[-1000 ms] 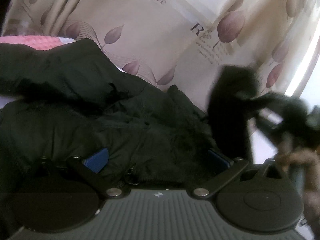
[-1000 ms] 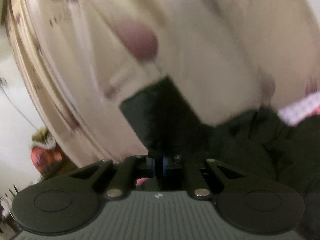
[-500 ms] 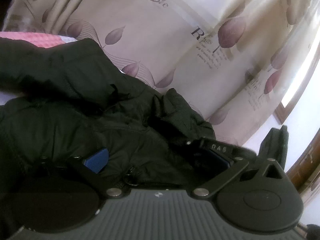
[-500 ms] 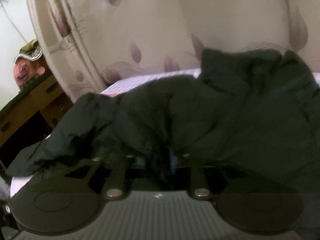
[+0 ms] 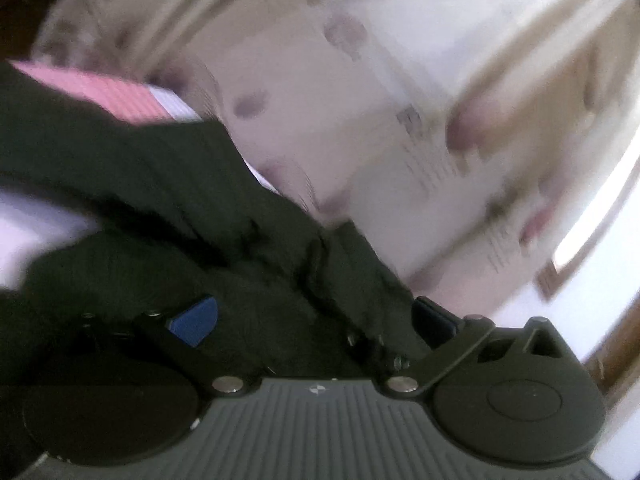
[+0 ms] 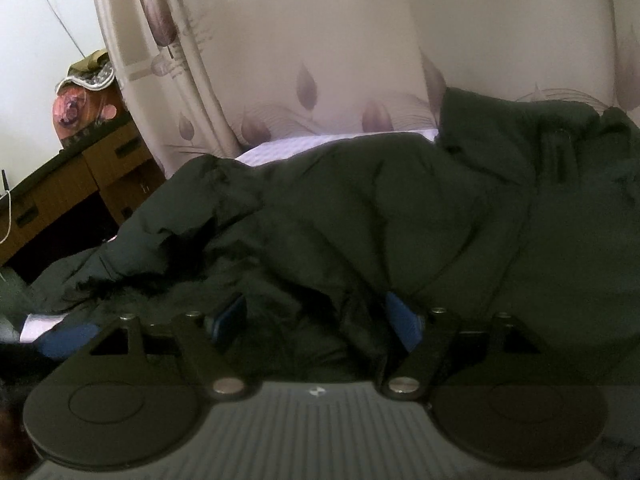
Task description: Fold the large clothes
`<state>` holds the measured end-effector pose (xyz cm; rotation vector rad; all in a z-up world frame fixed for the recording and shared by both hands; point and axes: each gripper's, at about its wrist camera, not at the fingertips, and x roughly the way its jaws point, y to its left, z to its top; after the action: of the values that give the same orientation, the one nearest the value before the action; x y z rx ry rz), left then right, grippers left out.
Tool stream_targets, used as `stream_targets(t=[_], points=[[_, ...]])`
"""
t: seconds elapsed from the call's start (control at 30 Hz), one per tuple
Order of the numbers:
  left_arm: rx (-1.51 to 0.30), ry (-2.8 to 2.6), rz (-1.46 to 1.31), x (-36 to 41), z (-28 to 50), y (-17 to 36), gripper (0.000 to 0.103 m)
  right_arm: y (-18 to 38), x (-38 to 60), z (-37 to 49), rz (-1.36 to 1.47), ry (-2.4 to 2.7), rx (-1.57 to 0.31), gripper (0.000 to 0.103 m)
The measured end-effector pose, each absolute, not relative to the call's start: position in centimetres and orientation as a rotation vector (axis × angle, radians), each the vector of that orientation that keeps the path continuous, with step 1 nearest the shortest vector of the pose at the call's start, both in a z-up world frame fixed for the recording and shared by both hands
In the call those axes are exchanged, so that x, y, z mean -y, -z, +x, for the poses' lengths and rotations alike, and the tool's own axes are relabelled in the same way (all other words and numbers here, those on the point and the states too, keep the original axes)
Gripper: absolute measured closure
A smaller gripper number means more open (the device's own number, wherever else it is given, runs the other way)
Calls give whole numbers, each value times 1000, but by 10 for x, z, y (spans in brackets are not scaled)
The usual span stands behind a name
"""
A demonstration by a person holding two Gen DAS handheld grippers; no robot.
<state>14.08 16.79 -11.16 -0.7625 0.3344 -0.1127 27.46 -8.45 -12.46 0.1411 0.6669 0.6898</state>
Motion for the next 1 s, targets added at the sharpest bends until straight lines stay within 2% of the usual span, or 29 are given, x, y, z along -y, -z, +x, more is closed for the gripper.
stream_targets(t=[0.2,0.27,0.4,0.5,0.57,0.6,0.63,0.7,0.73,0.77,0.8,1.0], points=[[-385,-52,-765,-230,105,90,7,125,81,273,112,-677,-665,26],[-406,-103,-807,-256,94,93,15,125,80,273,104,-680,-664,24],[-422,-219,-1007,-314,74,112,23,124,77,270,73,-674,-661,23],[-454,-242,-1144,-347,72,131,39,123,70,267,18,-658,-656,22],[-444,-239,-1195,-364,73,140,55,123,67,266,-9,-649,-652,22],[-443,-237,-1196,-369,75,141,57,123,65,265,-17,-647,-651,20],[-442,-242,-1186,-374,77,141,65,123,64,265,-25,-647,-651,18],[-451,-245,-1188,-384,82,143,71,123,63,264,-34,-645,-650,17],[-452,-248,-1189,-387,84,146,80,123,64,264,-36,-644,-649,17],[-456,-259,-1185,-390,87,148,94,123,64,264,-37,-644,-648,17],[-460,-273,-1180,-392,90,149,98,123,64,264,-36,-643,-648,16],[-377,-356,-1024,-389,110,139,102,122,66,263,-30,-642,-642,14]])
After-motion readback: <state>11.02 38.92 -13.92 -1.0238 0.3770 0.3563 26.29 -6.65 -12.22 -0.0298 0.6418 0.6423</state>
